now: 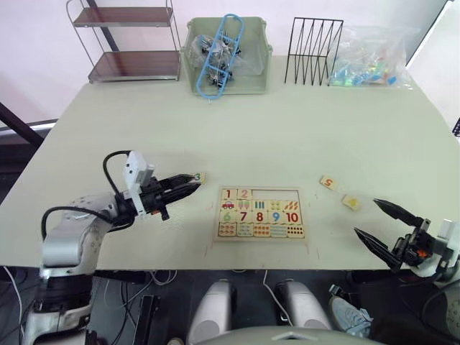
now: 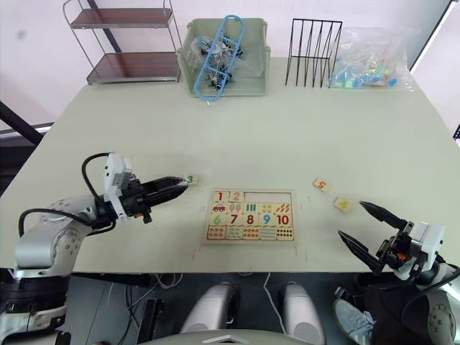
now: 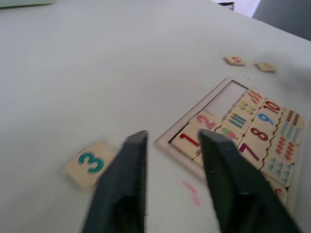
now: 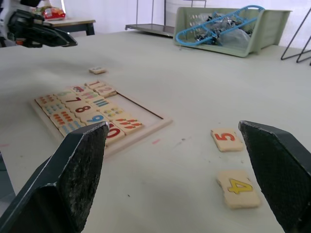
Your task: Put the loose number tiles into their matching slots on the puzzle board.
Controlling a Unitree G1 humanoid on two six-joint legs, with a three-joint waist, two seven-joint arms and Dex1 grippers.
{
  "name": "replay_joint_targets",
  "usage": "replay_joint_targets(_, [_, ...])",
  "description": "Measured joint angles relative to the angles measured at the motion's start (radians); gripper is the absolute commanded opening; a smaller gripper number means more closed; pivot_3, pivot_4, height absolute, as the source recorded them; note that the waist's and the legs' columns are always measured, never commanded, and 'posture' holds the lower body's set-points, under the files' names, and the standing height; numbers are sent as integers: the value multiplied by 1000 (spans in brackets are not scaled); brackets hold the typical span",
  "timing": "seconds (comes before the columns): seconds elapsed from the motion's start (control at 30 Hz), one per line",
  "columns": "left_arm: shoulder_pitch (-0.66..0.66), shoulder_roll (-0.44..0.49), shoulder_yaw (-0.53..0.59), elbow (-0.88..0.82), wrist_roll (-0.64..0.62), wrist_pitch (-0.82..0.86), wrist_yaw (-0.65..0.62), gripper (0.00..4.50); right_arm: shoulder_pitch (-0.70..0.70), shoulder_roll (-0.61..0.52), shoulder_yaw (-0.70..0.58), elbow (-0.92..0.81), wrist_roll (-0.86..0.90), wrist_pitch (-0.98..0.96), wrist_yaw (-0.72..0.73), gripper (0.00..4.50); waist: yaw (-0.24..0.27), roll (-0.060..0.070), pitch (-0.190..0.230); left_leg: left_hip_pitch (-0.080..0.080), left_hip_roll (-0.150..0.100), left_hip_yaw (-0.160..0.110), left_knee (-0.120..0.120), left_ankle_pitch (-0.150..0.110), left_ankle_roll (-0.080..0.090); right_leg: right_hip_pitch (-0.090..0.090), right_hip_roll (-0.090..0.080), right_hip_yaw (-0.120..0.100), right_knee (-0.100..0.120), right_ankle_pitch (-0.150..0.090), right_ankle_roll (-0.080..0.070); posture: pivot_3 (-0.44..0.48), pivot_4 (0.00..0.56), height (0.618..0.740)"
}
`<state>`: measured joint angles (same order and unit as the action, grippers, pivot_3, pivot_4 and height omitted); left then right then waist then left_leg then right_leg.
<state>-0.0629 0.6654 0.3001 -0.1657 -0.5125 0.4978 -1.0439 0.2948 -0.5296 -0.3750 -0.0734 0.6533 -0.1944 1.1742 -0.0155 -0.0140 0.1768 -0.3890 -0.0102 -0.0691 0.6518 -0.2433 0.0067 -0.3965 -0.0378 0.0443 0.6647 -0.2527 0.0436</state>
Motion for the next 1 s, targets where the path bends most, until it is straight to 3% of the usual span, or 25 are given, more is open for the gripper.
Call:
replay_joint_targets(0.07, [94, -4, 55, -20, -5, -23, 16, 4126, 11, -5, -19, 19, -2, 0, -3, 4500, 0, 0, 0, 1, 1, 0, -1, 0, 0, 0, 0, 0, 0, 0, 0, 0, 150, 739])
replay_joint_targets(0.13, [154, -13, 92, -40, -21, -38, 23, 4319, 14, -6, -27, 30, -5, 0, -5, 4500, 3, 0, 0, 2, 1, 1, -1, 0, 0, 1, 0, 0, -1, 0, 0, 0, 150, 739])
replay_joint_targets(0.53, [397, -124, 155, -109, -33, -162, 127, 4319, 19, -8, -62, 92, -15, -3, -27, 4500, 5, 0, -1, 4, 2, 3, -1, 0, 0, 3, 0, 1, -1, -2, -3, 0, 150, 739])
replay_joint_targets(1.0, [480, -144, 158, -137, -21, -226, 156, 4319, 20, 6, -68, 135, -59, -30, -70, 4500, 4, 0, -1, 4, 2, 5, -2, 0, 0, 3, 1, 3, -1, -3, -3, 0, 150, 739])
